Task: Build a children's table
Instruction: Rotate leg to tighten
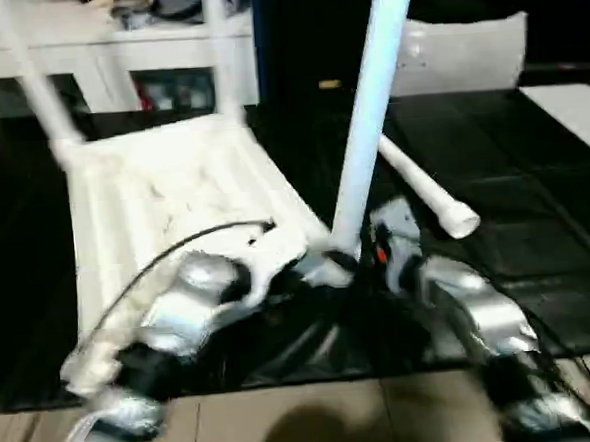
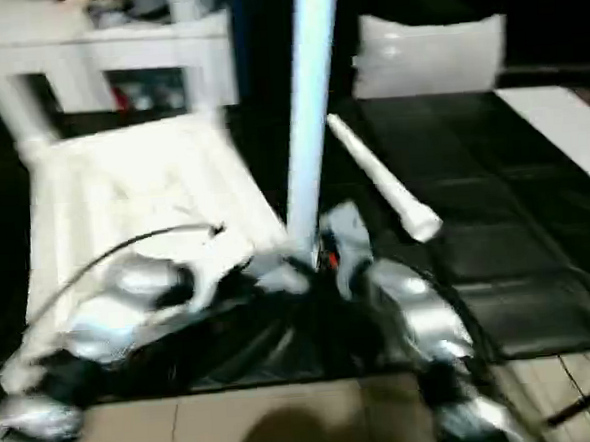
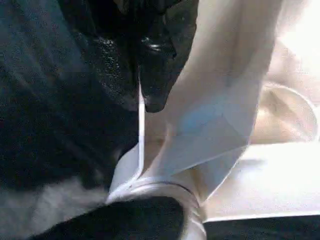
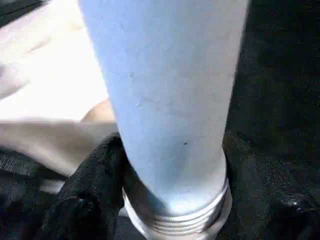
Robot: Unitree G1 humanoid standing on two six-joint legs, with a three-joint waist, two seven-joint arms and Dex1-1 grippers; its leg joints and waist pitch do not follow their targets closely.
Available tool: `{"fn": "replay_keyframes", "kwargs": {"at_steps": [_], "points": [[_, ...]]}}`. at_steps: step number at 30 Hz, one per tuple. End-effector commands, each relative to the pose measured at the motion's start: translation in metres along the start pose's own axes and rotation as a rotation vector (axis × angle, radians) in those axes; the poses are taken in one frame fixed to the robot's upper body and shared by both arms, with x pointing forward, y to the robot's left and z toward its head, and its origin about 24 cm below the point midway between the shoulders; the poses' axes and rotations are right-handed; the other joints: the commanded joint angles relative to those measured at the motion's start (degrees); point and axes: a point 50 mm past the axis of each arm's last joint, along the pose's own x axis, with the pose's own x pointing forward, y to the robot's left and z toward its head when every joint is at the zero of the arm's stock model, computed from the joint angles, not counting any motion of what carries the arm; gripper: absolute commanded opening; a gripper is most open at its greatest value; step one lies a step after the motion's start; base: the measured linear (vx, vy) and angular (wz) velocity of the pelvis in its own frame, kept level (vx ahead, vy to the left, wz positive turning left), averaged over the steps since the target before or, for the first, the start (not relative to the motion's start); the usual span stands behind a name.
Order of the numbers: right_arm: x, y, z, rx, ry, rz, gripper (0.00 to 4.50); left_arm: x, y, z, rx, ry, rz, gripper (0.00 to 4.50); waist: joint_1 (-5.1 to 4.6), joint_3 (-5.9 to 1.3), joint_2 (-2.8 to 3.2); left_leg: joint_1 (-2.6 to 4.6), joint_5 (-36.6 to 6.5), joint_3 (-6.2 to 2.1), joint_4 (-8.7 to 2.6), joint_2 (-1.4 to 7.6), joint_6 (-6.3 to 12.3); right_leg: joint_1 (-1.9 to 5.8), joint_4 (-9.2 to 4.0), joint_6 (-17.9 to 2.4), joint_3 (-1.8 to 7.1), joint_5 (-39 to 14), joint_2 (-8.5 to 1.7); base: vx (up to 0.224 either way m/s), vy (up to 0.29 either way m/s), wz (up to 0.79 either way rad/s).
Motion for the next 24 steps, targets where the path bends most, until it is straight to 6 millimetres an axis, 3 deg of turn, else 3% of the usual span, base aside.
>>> {"fn": "replay_keyframes", "kwargs": {"at_steps": [1, 2, 3, 4, 6, 7, 8, 9, 11, 13, 17, 19, 21, 23, 24], "points": [[0.017, 0.026, -0.016, 0.070, 0.083, 0.011, 2.64, 0.015, -0.017, 0.039, 0.018, -0.118, -0.007, 0.00, -0.68, -2.69, 0.43, 1.02, -26.9, -1.78, -4.01, 1.81, 1.23, 1.71, -7.15, -2.1, -0.15, -38.3, -3.69, 0.000, 0.000, 0.00], [0.019, 0.027, -0.016, 0.083, 0.088, -0.007, 2.64, 0.018, -0.018, 0.043, 0.010, -0.126, 0.006, 0.00, -1.27, -2.55, 1.11, 1.67, -30.8, -2.31, -4.44, 2.52, 0.92, 1.84, -7.42, -1.9, -1.14, -36.1, -3.71, 0.000, 0.000, 0.00], [0.020, 0.028, -0.017, 0.095, 0.092, -0.022, 2.64, 0.019, -0.018, 0.047, 0.003, -0.134, 0.015, 0.00, -1.67, -2.64, 1.02, 1.31, -31.8, -2.61, -4.75, 2.75, 0.82, 2.41, -7.21, -1.9, -1.34, -34.2, -3.87, 0.000, 0.000, 0.00], [0.021, 0.028, -0.017, 0.107, 0.084, -0.017, 2.64, 0.020, -0.018, 0.048, 0.009, -0.137, 0.021, 0.00, -1.82, -2.58, 1.82, 1.14, -35.0, -3.17, -5.55, 3.38, 0.36, 3.06, -6.52, -2.3, -1.37, -30.9, -4.00, 0.000, 0.000, 0.00], [0.020, 0.028, -0.018, 0.102, 0.073, -0.026, 2.64, 0.021, -0.017, 0.050, 0.019, -0.138, 0.026, 0.00, -2.34, -2.65, 1.41, 1.16, -36.9, -3.17, -5.84, 3.43, -0.08, 3.18, -6.09, -3.5, -1.13, -27.4, -4.44, 0.000, 0.000, 0.00], [0.020, 0.028, -0.018, 0.099, 0.073, -0.029, 3.18, 0.021, -0.017, 0.050, 0.021, -0.135, 0.030, 0.00, -2.34, -2.69, 1.12, 1.31, -34.6, -2.70, -5.19, 2.63, 0.03, 2.67, -6.58, -3.9, -0.97, -29.7, -5.10, 0.000, 0.000, 0.00], [0.020, 0.028, -0.018, 0.098, 0.074, -0.030, 3.18, 0.021, -0.017, 0.050, 0.022, -0.133, 0.031, 0.00, -2.29, -2.74, 0.94, 1.04, -31.1, -2.39, -4.57, 2.01, 0.57, 2.56, -6.97, -4.0, -0.94, -32.4, -5.59, 0.000, 0.000, 0.00], [0.020, 0.029, -0.018, 0.105, 0.068, -0.026, 3.37, 0.021, -0.015, 0.049, 0.031, -0.126, 0.036, 0.00, -2.23, -2.77, 0.91, 0.74, -29.6, -2.35, -4.47, 1.93, 0.93, 2.69, -7.02, -3.8, -0.91, -33.3, -5.75, 0.000, 0.000, 0.00], [0.019, 0.028, -0.018, 0.109, 0.052, -0.032, 3.57, 0.021, -0.011, 0.047, 0.044, -0.108, 0.054, 0.00, -2.12, -2.93, 1.26, 0.12, -26.8, -2.56, -4.74, 2.36, 1.42, 2.92, -6.58, -4.4, -0.62, -31.3, -5.60, 0.000, 0.000, 0.00], [0.016, 0.025, -0.016, 0.090, 0.029, -0.049, 3.63, 0.021, -0.007, 0.044, 0.053, -0.091, 0.076, 0.00, -2.06, -3.04, 1.38, 0.18, -26.7, -2.59, -4.96, 2.65, 1.41, 2.85, -6.07, -5.7, -0.31, -27.9, -5.41, 0.000, 0.000, 0.00], [0.005, 0.012, -0.011, 0.037, -0.030, -0.108, 4.07, 0.020, 0.001, 0.040, 0.066, -0.070, 0.121, 0.00, -1.40, -3.18, 1.10, -0.02, -24.4, -2.20, -5.06, 2.77, 2.05, 3.02, -5.40, -8.2, 0.36, -23.3, -5.41, 0.000, 0.000, 0.00], [0.001, 0.008, -0.010, 0.029, -0.041, -0.120, 4.20, 0.020, 0.004, 0.040, 0.066, -0.066, 0.135, 0.00, -1.03, -3.15, 0.98, -0.02, -23.7, -1.98, -4.93, 2.67, 2.34, 2.89, -5.40, -8.2, 0.53, -23.5, -5.35, 0.000, 0.000, 0.00], [-0.017, -0.004, -0.006, 0.047, -0.080, -0.142, 4.44, 0.019, 0.007, 0.041, 0.017, -0.091, 0.128, 0.00, -0.12, -3.28, 0.82, -0.07, -21.6, -1.82, -4.86, 2.65, 2.96, 3.10, -5.35, -7.5, 0.69, -23.9, -5.30, 0.000, 0.000, 0.00], [-0.030, -0.010, -0.004, 0.065, -0.112, -0.160, 4.50, 0.018, 0.005, 0.047, -0.053, -0.166, 0.082, 0.43, 0.40, -3.66, 0.70, -1.04, -17.1, -1.78, -4.87, 2.88, 4.27, 3.73, -4.70, -8.4, 0.90, -19.9, -5.36, 0.000, 0.000, 0.00], [-0.033, -0.011, -0.004, 0.067, -0.118, -0.164, 4.50, 0.017, 0.005, 0.049, -0.066, -0.184, 0.073, 0.54, 0.65, -4.03, 0.69, -1.01, -15.7, -1.77, -4.69, 2.95, 4.55, 3.62, -4.46, -8.8, 0.96, -18.5, -5.41, 0.000, 0.000, 0.00]]}}
